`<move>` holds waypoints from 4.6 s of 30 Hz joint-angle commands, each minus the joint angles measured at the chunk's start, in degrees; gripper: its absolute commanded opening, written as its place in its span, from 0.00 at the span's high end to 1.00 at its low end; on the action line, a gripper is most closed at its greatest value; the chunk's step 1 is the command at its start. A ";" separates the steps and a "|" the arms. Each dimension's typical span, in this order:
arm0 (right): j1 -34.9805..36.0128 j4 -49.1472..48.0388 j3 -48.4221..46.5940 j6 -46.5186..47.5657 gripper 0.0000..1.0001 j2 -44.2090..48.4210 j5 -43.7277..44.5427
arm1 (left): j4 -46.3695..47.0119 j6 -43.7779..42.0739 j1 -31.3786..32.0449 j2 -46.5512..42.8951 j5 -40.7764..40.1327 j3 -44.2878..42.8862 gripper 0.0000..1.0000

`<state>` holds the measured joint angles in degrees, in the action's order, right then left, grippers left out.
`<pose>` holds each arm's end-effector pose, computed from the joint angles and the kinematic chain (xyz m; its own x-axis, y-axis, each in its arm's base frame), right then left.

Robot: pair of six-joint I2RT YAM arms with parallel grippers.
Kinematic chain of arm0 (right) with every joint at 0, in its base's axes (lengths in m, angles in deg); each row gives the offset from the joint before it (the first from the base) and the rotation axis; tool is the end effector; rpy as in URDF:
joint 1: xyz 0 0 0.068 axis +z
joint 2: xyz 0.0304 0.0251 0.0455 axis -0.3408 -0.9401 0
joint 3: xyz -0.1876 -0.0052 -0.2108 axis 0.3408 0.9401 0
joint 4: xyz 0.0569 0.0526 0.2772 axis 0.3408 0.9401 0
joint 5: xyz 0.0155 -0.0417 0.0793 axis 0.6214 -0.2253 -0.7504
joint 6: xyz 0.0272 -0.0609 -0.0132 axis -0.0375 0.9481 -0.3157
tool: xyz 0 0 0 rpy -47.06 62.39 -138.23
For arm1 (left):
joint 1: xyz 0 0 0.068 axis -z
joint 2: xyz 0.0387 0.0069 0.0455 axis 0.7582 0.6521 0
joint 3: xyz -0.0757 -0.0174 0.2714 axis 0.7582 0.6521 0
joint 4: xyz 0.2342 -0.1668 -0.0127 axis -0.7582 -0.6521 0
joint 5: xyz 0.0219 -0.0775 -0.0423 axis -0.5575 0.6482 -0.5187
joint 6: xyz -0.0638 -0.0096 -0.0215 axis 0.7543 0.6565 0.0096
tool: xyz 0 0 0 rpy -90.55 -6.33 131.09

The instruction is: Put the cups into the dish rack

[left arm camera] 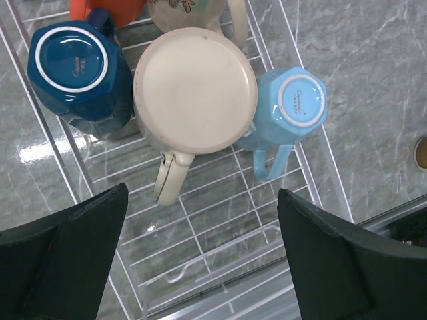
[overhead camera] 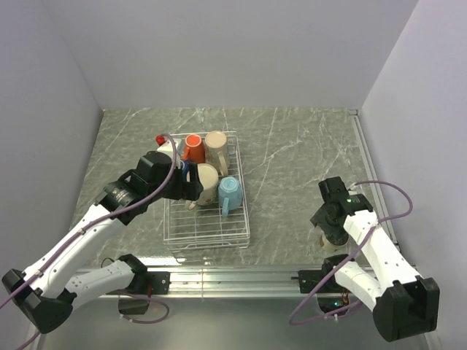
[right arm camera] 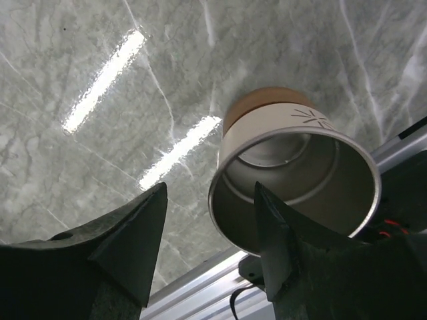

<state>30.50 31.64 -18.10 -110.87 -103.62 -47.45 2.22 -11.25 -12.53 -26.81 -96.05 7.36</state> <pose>0.1661 0.0176 0.1959 -0.6787 0.6530 -0.3361 0.6795 0.7320 0.0499 0.1921 -0.1357 0.3430 -0.6636 -0.0540 -0.7461 0.2519 0.9230 -0.2908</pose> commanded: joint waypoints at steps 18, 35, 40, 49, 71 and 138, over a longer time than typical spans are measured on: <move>-0.46 -8.26 -2.40 0.59 1.00 -0.10 -10.83 | -1.70 2.15 -0.21 -2.16 2.39 -5.24 0.01; 4.54 -62.88 -12.61 -30.95 1.00 5.44 -51.81 | 36.22 28.75 -0.21 -6.63 33.32 6.42 0.01; 9.64 -73.55 -9.63 -38.25 1.00 4.74 -50.41 | 52.51 40.54 -0.12 -7.34 34.64 15.66 0.01; 18.78 -80.33 -7.77 -41.16 1.00 2.02 -46.37 | 70.89 48.73 -0.12 -8.57 35.35 22.43 0.01; 29.95 -82.44 -7.86 -41.86 1.00 -0.97 -40.83 | 58.24 41.53 -0.04 -7.69 31.75 17.07 0.01; 15.01 -41.13 2.95 -24.73 0.52 24.25 -44.08 | 7.61 21.40 23.25 13.22 -16.86 10.92 0.99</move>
<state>45.75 -10.19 -13.09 -137.71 -79.23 -92.30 8.19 9.61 9.94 -14.05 -111.14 18.90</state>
